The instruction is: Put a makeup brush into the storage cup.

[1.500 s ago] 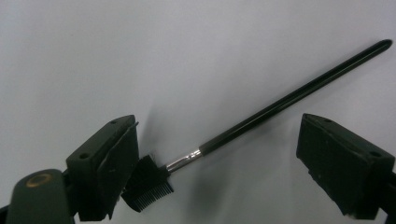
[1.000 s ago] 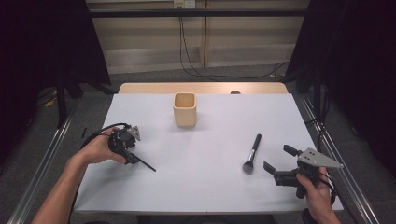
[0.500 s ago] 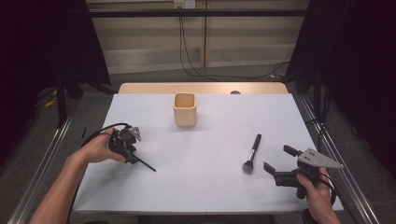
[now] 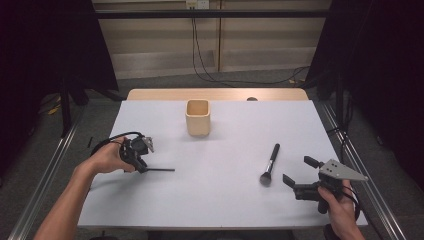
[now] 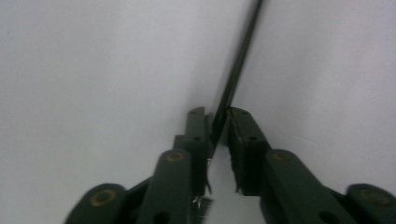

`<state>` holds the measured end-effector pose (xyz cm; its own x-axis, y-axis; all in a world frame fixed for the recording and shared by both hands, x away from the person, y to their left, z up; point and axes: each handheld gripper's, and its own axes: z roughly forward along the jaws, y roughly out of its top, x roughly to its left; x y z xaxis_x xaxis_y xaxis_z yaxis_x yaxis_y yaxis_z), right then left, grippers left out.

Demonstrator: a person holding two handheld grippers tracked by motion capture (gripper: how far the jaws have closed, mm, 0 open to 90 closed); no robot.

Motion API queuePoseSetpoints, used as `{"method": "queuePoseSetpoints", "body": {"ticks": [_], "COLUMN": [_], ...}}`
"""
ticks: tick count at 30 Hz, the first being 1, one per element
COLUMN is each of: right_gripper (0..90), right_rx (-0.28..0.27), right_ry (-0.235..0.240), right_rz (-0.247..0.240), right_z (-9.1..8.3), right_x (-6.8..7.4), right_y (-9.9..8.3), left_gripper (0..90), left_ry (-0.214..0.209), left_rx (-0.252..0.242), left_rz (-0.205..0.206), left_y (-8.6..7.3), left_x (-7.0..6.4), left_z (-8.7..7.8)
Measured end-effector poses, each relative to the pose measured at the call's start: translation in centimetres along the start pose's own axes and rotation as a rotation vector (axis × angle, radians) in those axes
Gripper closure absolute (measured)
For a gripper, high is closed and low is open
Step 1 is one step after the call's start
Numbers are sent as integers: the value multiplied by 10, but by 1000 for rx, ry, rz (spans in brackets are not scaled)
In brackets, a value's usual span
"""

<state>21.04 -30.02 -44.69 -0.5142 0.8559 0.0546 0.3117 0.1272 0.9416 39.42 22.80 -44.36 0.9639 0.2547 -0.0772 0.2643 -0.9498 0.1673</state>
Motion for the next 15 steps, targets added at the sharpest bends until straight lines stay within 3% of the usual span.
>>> {"method": "queuePoseSetpoints", "body": {"ticks": [4, 10, 15], "right_gripper": [0, 0, 0], "right_rx": [2, 4, 3], "right_ry": [0, 1, -2], "right_rz": [-1, 1, 2], "right_z": [1, 1, 1], "right_x": [0, 0, -1], "right_y": [0, 0, 0], "left_gripper": [854, 856, 856], "left_ry": [8, 9, 1], "left_rx": [-8, -11, -99], "left_rz": [-7, -29, -94], "left_y": [-2, -2, -13], "left_x": [-1, -1, 0], "left_z": [0, -1, -1]}}
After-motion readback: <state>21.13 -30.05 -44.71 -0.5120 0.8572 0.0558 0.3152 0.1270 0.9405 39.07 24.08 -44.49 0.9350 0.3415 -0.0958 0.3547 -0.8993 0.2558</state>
